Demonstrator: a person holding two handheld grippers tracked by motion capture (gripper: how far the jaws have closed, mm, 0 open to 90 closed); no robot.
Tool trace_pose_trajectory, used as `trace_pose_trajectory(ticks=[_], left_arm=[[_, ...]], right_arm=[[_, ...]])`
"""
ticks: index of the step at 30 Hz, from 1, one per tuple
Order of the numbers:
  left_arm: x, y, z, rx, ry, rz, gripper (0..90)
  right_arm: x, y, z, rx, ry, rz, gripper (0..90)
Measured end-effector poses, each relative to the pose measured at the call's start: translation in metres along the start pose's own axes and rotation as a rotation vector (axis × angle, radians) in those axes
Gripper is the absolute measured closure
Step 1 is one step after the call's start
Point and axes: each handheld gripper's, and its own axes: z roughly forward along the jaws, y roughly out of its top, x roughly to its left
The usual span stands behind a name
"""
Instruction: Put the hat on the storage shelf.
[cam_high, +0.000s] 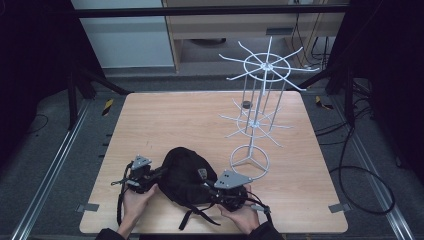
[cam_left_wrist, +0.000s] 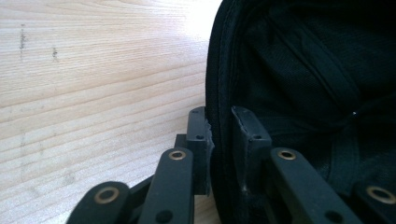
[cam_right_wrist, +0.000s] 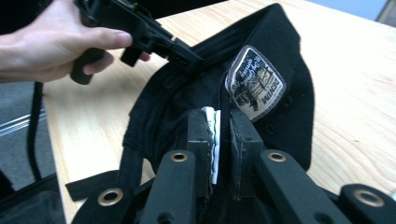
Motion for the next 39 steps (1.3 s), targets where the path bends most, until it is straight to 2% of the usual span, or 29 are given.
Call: trace_pose_trajectory(ticks=[2,8,9,11,13,14,16,20,23,31,35,39], left_arm=[[0.000,0.000,-0.004,0.004,-0.017,0.000,73.2],[0.002,-0.001,-0.007,0.006,-0.023,-0.007,73.4],[0.002,0.000,-0.009,-0.003,-0.032,-0.025,72.0],[0.002,0.001,-0.012,-0.009,-0.035,-0.025,69.4],[0.001,0.003,-0.018,-0.020,-0.035,-0.023,68.4],[-0.002,0.005,-0.027,-0.038,-0.025,-0.006,66.7],[-0.003,0.006,-0.030,-0.044,-0.023,0.002,64.6],[-0.013,0.012,-0.044,-0.090,-0.059,0.014,60.3],[-0.027,0.019,-0.049,-0.116,-0.097,0.031,54.1],[-0.048,0.030,-0.048,-0.131,-0.147,0.061,45.6],[-0.059,0.037,-0.045,-0.134,-0.189,0.052,39.9],[-0.068,0.042,-0.040,-0.127,-0.198,0.050,36.8]], right_arm=[[-0.002,-0.001,-0.002,0.001,-0.025,0.006,81.2],[-0.003,-0.003,-0.003,-0.001,-0.053,0.008,81.3],[-0.004,-0.003,-0.003,-0.001,-0.068,0.009,81.4],[-0.004,-0.003,-0.004,-0.003,-0.080,0.015,81.4],[-0.004,-0.003,-0.004,-0.002,-0.083,0.016,81.4],[-0.004,-0.003,-0.004,-0.002,-0.087,0.016,81.4],[-0.004,-0.003,-0.004,-0.001,-0.089,0.014,81.3],[-0.003,-0.004,-0.004,-0.001,-0.087,0.012,81.0],[-0.002,-0.006,-0.004,0.002,-0.082,0.006,80.4],[-0.001,-0.008,-0.002,0.010,-0.067,0.005,78.9],[0.000,-0.008,-0.001,0.011,-0.056,0.003,78.2],[0.001,-0.008,-0.001,0.013,-0.055,0.002,77.9]])
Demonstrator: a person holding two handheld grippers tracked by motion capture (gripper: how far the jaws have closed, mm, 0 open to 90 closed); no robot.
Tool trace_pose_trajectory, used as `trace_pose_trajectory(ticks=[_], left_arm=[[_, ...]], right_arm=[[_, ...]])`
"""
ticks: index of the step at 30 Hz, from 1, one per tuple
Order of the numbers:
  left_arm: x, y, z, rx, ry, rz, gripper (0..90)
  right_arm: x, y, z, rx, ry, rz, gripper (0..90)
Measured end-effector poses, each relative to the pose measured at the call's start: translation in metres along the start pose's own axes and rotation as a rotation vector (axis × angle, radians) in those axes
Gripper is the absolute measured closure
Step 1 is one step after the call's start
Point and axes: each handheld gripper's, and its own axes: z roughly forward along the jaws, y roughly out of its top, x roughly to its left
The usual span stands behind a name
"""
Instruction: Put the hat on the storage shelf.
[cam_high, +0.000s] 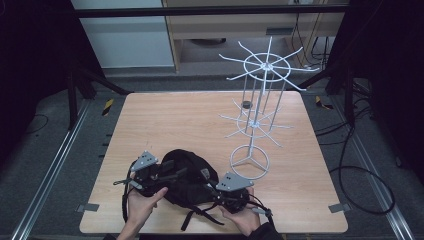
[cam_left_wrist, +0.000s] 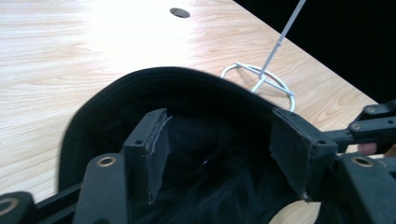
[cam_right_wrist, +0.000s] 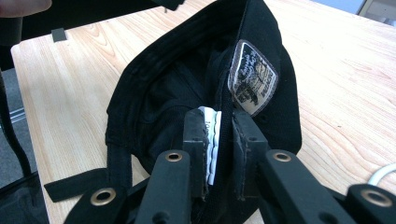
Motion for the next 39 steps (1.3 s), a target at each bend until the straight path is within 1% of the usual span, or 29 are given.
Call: trace_pose_trajectory(ticks=[1,3,7,8,9,10,11,15,16,18,20,21,23,26,27,28,29,32,33,34,35,36,37,38,39], left_arm=[[0.000,0.000,0.000,0.000,0.000,0.000,36.2],[-0.004,0.002,0.005,0.003,0.002,-0.009,35.4],[-0.012,0.005,0.015,0.015,0.017,0.001,32.5],[-0.014,0.006,0.019,0.014,0.018,-0.004,31.2],[-0.014,0.006,0.019,0.014,0.018,-0.004,30.9],[-0.017,0.007,0.023,0.012,0.026,-0.008,30.2],[-0.017,0.007,0.023,0.012,0.026,-0.008,29.8],[-0.022,0.009,0.034,0.012,0.047,-0.015,28.5],[-0.022,0.009,0.034,0.012,0.047,-0.015,28.4],[-0.024,0.008,0.038,0.025,0.064,-0.009,28.4],[-0.024,0.008,0.041,0.037,0.071,-0.017,28.8],[-0.024,0.007,0.043,0.046,0.082,-0.020,29.1],[-0.023,0.006,0.045,0.052,0.074,-0.037,30.0],[-0.021,0.005,0.046,0.047,0.066,-0.057,34.9],[-0.020,0.005,0.044,0.038,0.066,-0.061,40.5],[-0.020,0.005,0.044,0.038,0.066,-0.061,42.4],[-0.020,0.004,0.044,0.033,0.064,-0.065,42.4],[-0.019,0.004,0.043,0.030,0.060,-0.077,49.4],[-0.019,0.003,0.042,0.031,0.059,-0.080,53.7],[-0.019,0.003,0.042,0.031,0.059,-0.080,55.9],[-0.019,0.003,0.042,0.027,0.058,-0.080,55.9],[-0.018,0.002,0.041,0.026,0.055,-0.087,60.7],[-0.018,0.002,0.041,0.026,0.055,-0.087,62.7],[-0.017,0.002,0.040,0.024,0.053,-0.092,65.8],[-0.017,0.003,0.039,0.020,0.048,-0.097,69.2]], right_arm=[[0.000,0.000,0.000,0.000,0.000,0.000,77.9],[0.000,0.000,0.000,0.000,0.001,-0.001,77.8],[0.001,0.000,0.001,0.000,0.002,-0.006,77.8],[0.001,0.000,0.001,0.001,0.005,-0.007,77.7],[0.001,0.000,0.001,0.001,0.005,-0.007,77.7],[0.002,0.000,0.001,0.000,0.009,-0.010,77.7],[0.002,0.000,0.001,0.000,0.009,-0.010,77.7],[0.003,0.000,0.001,-0.002,0.021,-0.022,77.7],[0.003,0.000,0.001,-0.002,0.021,-0.022,77.7],[0.004,0.000,0.002,0.000,0.026,-0.023,77.5],[0.005,-0.001,0.002,0.003,0.027,-0.023,77.4],[0.005,-0.001,0.002,0.001,0.030,-0.023,77.3],[0.005,-0.001,0.002,0.003,0.032,-0.029,77.3],[0.007,-0.001,0.003,0.004,0.040,-0.035,77.0],[0.007,-0.001,0.004,0.004,0.046,-0.038,76.2],[0.007,-0.001,0.004,0.004,0.046,-0.038,76.2],[0.008,-0.001,0.004,0.004,0.049,-0.038,75.7],[0.009,0.000,0.004,0.002,0.067,-0.034,71.8],[0.009,0.001,0.004,0.001,0.088,-0.034,69.3],[0.009,0.001,0.004,0.001,0.088,-0.034,69.3],[0.009,0.002,0.003,0.001,0.103,-0.032,67.3],[0.009,0.003,0.001,-0.007,0.128,-0.030,64.3],[0.009,0.003,0.001,-0.007,0.128,-0.030,64.3],[0.009,0.005,-0.003,-0.022,0.143,-0.031,60.8],[0.008,0.006,-0.006,-0.032,0.146,-0.029,59.7]])
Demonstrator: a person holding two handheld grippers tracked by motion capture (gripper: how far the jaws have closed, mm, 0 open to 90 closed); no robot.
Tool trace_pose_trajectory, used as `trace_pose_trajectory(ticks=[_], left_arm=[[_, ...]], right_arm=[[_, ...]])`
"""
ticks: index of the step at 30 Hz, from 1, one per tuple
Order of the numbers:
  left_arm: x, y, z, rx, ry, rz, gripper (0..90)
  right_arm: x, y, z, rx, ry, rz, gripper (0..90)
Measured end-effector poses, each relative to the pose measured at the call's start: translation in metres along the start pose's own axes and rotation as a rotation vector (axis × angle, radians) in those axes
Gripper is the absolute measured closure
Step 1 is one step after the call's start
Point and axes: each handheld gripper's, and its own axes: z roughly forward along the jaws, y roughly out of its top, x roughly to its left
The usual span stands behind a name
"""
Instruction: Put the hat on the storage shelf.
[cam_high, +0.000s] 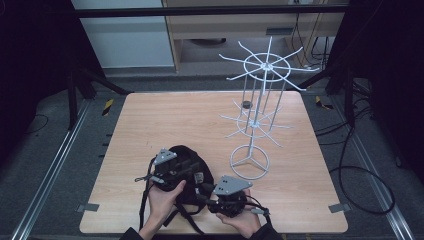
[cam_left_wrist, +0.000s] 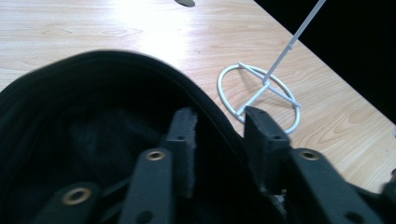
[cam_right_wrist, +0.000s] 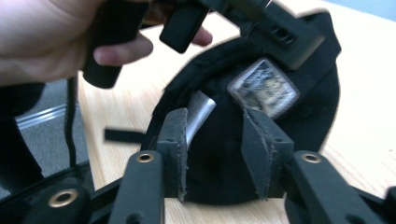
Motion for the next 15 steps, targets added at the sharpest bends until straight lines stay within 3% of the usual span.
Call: trace_pose_trajectory(ticks=[4,5,9,10,15], left_arm=[[0.002,0.001,-0.007,-0.025,-0.027,-0.014,79.4],[0.003,0.003,-0.012,-0.036,-0.040,-0.011,82.9],[0.004,0.005,-0.019,-0.049,-0.055,-0.005,84.0],[0.004,0.005,-0.021,-0.052,-0.061,-0.002,84.6],[0.001,0.008,-0.032,-0.076,-0.095,0.031,85.0]], right_arm=[[-0.004,0.001,-0.011,-0.027,-0.011,0.008,57.9],[-0.009,0.000,-0.019,-0.041,-0.036,0.018,57.4],[-0.017,-0.004,-0.025,-0.047,-0.069,0.039,56.8],[-0.022,-0.006,-0.027,-0.049,-0.089,0.067,55.8],[-0.025,-0.009,-0.023,-0.043,-0.093,0.089,51.9]])
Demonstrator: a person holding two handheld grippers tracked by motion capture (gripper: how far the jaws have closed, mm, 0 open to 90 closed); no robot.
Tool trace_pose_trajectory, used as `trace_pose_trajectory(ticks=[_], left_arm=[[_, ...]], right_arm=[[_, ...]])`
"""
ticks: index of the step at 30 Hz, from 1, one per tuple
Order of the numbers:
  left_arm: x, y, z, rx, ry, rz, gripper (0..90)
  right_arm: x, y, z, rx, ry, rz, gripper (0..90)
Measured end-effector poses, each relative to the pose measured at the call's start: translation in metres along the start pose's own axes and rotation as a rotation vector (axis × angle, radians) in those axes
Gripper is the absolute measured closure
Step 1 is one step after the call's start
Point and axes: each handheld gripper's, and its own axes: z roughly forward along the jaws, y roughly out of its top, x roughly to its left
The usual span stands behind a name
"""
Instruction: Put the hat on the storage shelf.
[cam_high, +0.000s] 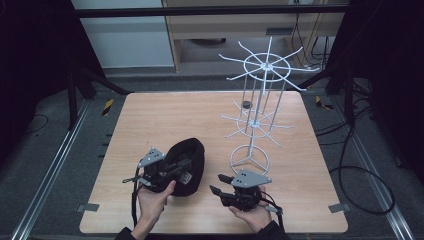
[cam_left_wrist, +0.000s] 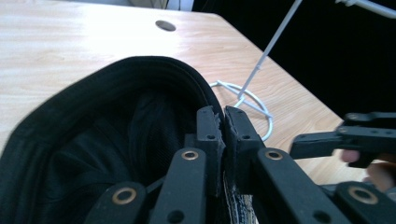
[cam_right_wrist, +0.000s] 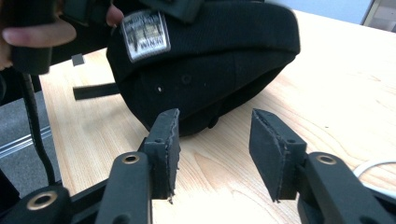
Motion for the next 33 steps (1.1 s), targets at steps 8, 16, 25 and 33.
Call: trace_pose_trajectory(ticks=[8,16,25,33], left_arm=[[-0.012,0.005,-0.007,-0.051,-0.038,0.022,85.4],[-0.025,0.007,-0.013,-0.086,-0.070,0.055,85.7],[-0.025,0.007,-0.013,-0.088,-0.083,0.058,85.7],[-0.019,0.007,-0.021,-0.104,-0.074,0.065,85.6]], right_arm=[[0.007,-0.003,0.010,-0.006,0.042,0.027,43.7],[0.020,-0.006,0.025,-0.013,0.085,0.007,46.6],[0.024,-0.002,0.024,-0.032,0.086,-0.017,88.1],[0.023,0.011,0.011,-0.016,0.070,-0.072,89.0]])
